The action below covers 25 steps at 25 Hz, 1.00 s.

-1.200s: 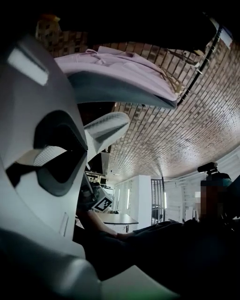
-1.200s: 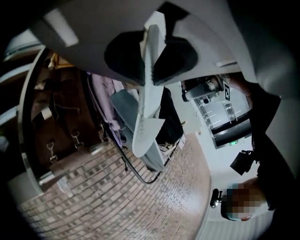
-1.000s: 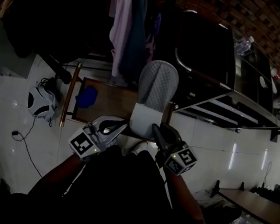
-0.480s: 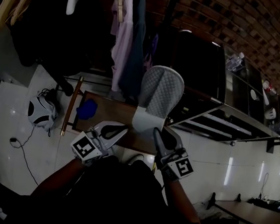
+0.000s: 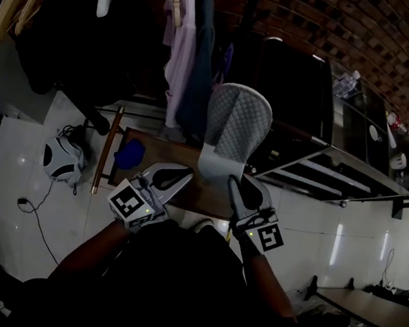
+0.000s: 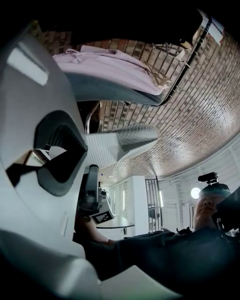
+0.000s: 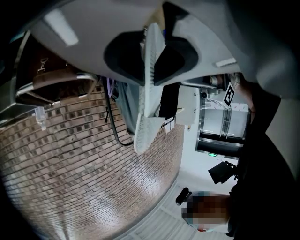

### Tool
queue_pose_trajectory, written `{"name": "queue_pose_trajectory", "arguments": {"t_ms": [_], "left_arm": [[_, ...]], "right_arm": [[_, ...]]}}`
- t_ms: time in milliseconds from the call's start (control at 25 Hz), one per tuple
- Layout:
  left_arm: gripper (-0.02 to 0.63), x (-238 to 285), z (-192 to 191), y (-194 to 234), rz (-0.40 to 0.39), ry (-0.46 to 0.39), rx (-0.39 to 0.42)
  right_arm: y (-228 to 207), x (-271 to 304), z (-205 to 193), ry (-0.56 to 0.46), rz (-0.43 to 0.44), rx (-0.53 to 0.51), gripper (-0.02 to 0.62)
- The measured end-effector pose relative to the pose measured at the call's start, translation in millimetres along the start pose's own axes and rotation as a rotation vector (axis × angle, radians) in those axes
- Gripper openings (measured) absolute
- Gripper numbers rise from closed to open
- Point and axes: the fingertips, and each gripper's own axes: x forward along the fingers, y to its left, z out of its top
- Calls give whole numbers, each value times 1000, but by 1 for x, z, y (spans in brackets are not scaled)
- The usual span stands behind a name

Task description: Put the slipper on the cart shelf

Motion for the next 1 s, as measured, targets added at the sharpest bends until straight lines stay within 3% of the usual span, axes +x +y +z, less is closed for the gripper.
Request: {"name": "queue_pose_trajectory", "arguments": {"t_ms": [400, 640, 1000], "left_arm": [[5, 5, 0, -2, -11, 11, -20], [5, 5, -4, 0, -14, 35, 38], [5, -1, -2, -1, -14, 37, 31]], "right_arm": [[0, 1, -1, -2, -17, -3, 58], [1, 2, 2, -13, -19, -7, 57], [4, 2, 0, -7, -26, -3, 57]]}}
